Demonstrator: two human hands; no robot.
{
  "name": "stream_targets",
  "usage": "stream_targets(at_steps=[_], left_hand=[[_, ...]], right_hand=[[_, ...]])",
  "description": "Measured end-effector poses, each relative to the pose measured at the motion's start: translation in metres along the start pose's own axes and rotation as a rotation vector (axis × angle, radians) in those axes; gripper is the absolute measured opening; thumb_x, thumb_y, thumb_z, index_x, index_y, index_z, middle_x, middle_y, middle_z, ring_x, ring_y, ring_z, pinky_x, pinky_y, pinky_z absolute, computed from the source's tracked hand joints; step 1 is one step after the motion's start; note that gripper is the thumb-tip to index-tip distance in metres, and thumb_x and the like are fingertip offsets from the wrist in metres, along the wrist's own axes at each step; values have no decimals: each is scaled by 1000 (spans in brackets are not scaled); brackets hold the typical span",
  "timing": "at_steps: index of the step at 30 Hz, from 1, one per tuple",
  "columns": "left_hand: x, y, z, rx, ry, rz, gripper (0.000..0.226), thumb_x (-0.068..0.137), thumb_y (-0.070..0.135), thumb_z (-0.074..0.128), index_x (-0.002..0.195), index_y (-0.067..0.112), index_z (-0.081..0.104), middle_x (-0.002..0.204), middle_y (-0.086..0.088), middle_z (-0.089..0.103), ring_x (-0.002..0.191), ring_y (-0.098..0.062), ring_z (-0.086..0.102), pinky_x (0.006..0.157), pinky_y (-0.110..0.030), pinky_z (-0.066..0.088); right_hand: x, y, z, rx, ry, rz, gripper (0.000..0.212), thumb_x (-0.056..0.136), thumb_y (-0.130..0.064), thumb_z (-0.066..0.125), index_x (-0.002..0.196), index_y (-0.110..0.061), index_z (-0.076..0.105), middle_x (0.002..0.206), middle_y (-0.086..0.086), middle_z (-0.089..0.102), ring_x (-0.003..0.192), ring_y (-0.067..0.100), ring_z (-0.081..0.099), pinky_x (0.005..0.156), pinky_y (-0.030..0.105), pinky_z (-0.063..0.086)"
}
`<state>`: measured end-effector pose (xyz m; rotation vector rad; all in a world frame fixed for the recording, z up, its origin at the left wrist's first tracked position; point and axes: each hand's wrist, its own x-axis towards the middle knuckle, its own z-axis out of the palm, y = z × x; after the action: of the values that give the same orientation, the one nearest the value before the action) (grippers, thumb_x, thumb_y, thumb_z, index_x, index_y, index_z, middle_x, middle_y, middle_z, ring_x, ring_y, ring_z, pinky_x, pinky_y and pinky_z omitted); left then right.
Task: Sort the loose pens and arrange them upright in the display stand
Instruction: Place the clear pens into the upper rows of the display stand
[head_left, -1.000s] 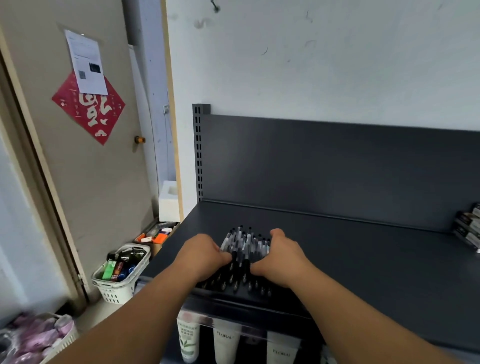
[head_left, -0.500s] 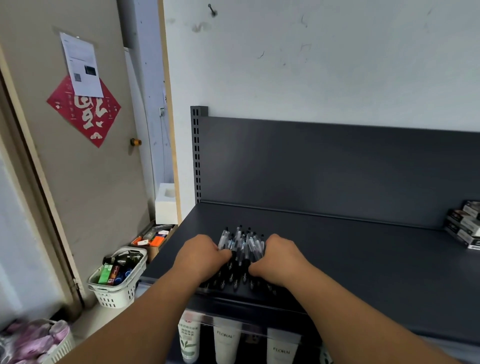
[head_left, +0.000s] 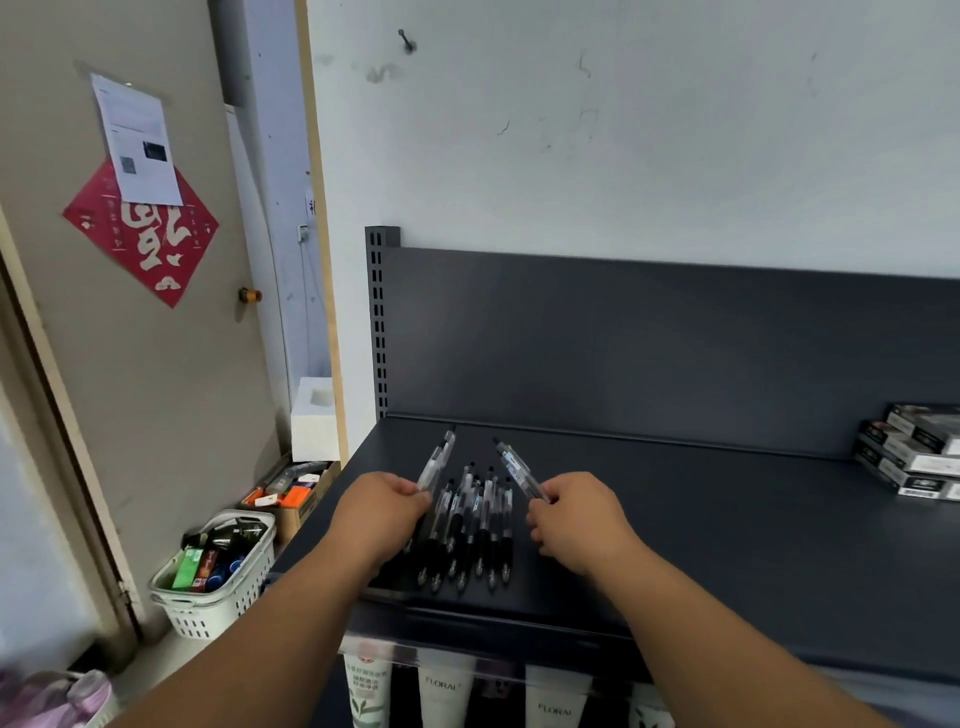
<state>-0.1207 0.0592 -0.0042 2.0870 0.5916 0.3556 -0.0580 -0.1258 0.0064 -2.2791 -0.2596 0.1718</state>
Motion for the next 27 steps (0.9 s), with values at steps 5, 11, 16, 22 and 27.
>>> stream_targets(at_steps=[5, 11, 16, 22, 27], left_hand=[[-10, 27, 7, -150, 61, 70, 22, 92, 26, 61, 109, 16, 70, 90, 1, 71, 77, -14, 63, 70, -27, 47], [-44, 85, 60, -440, -137, 215, 8, 92, 18, 61, 91, 21, 68, 86, 2, 75, 85, -18, 70, 84, -47, 57], [-84, 133, 119, -582, -375, 253, 14, 93, 8, 59, 93, 16, 71, 84, -3, 75, 78, -16, 71, 79, -41, 59], [-149, 195, 195, -702, -604, 165, 18, 96, 12, 54, 93, 3, 69, 83, -9, 73, 70, -14, 69, 65, -30, 58], [-219, 247, 266, -678, -685, 98, 25, 100, 17, 47, 91, 7, 69, 83, -14, 69, 61, -17, 63, 56, -29, 54]], right_hand=[[-19, 1, -19, 456, -1, 14, 14, 94, -6, 54, 89, -11, 66, 82, 7, 67, 68, 12, 63, 71, 29, 59], [-44, 20, -64, 715, 84, -43, 11, 91, -8, 64, 100, -7, 70, 81, 4, 68, 69, 10, 64, 68, 23, 58], [-73, 63, -116, 587, 223, -114, 12, 90, -10, 65, 91, -17, 75, 66, -7, 70, 60, 2, 61, 61, 21, 54], [-123, 126, -197, 430, 346, -95, 11, 89, -13, 66, 93, -15, 76, 62, -5, 66, 53, 6, 55, 52, 22, 50], [-174, 189, -273, 312, 359, -59, 13, 91, -17, 64, 93, -17, 77, 82, 2, 75, 72, 14, 68, 74, 33, 56]])
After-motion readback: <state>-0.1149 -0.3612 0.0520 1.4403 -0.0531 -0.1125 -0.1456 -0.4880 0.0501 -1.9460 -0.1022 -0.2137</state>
